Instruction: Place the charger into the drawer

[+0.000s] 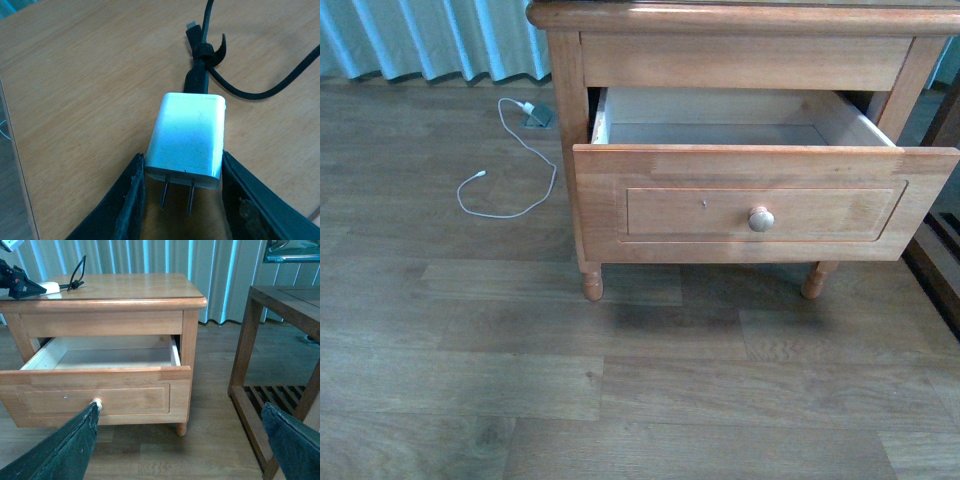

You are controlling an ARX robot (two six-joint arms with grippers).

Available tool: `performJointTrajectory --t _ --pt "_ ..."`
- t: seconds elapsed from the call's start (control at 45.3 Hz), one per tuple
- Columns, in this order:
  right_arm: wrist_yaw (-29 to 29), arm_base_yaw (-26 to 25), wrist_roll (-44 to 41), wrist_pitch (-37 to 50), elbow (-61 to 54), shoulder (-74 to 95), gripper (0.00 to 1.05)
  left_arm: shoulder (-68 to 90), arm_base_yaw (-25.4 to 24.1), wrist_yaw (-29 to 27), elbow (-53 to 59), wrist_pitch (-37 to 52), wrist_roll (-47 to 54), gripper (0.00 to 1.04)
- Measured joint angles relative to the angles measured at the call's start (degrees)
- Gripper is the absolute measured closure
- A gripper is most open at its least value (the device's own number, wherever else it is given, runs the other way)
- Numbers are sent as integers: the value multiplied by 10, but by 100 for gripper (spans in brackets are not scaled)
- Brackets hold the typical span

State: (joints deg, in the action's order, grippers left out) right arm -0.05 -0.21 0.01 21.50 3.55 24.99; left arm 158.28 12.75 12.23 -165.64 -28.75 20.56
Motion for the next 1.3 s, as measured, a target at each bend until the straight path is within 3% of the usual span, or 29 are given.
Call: performJointTrajectory --t 0.199,0.574,0.706,1.038,1.302 --pt "0 0 0 0 0 0 8 -1 -2 6 -1 -7 2 66" --pt "0 0 0 0 0 0 8 -204 -3 27 403 290 -69 66" --pt "0 0 0 0 0 0 8 -283 0 41 506 340 -78 66" --pt "0 0 0 0 0 0 8 -434 42 110 751 355 -52 66" --pt "0 0 0 0 0 0 8 -401 82 87 764 361 -36 66"
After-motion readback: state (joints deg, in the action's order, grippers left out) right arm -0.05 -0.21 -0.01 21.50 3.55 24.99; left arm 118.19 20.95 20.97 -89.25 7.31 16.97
